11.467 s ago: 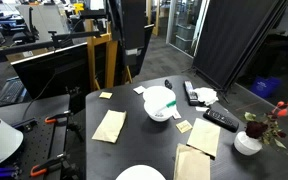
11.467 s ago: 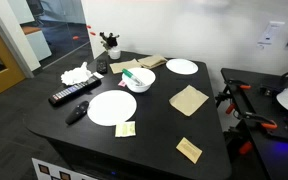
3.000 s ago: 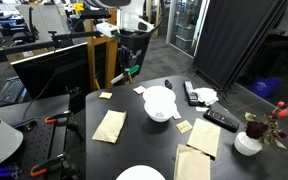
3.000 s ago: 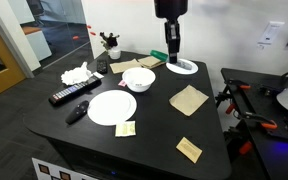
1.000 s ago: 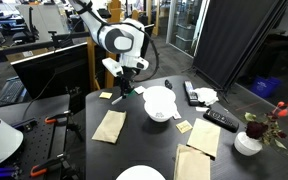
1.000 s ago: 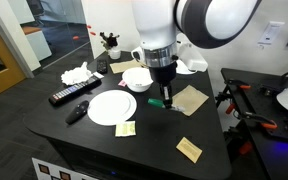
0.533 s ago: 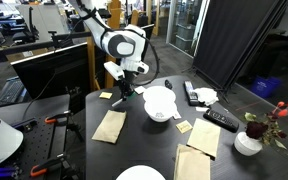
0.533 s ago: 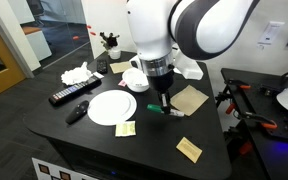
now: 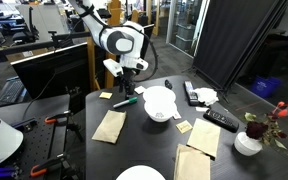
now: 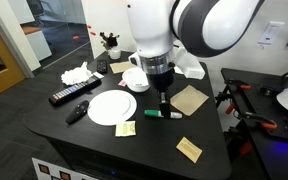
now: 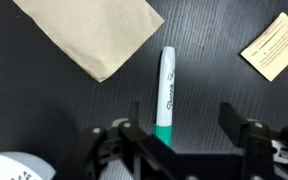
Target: Take the pen out of the bowl and put it on the table
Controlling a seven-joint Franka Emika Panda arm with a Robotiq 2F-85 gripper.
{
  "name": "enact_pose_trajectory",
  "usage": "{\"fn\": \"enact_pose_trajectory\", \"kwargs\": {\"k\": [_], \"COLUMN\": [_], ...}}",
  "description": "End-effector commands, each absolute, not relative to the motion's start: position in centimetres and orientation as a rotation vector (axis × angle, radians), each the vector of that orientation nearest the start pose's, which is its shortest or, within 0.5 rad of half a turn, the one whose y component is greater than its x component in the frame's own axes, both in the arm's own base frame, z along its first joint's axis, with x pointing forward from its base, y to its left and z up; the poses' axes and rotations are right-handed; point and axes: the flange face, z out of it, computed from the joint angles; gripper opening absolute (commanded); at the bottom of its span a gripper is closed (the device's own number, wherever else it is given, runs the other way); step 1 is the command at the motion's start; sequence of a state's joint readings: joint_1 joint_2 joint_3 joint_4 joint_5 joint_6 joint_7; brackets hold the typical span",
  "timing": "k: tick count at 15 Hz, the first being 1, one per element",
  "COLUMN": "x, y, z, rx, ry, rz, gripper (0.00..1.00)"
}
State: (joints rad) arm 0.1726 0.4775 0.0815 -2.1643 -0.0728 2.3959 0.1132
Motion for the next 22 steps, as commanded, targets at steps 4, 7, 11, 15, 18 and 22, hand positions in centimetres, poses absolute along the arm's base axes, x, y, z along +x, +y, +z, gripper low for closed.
{"fn": "enact_pose_trajectory", "kwargs": {"k": [4,7,11,15,18,22], "x": [49.7,49.1,48.4,47.8,47.7,48.6], "y": [13.2,12.7,11.8,10.8,9.8,9.9], "z": [21.9,24.7,28.4,32.0,33.9,34.1], "rx": [-3.209,-3.226,-3.245,-3.248,-3.245,-3.23], "ry": [-0.217,-0.18,-0.151,-0.131,-0.123,-0.112], "rz": [0.225,0.153,0.047,-0.065,-0.116,-0.117], "gripper": [1.0,1.0,1.0,1.0,1.0,1.0]}}
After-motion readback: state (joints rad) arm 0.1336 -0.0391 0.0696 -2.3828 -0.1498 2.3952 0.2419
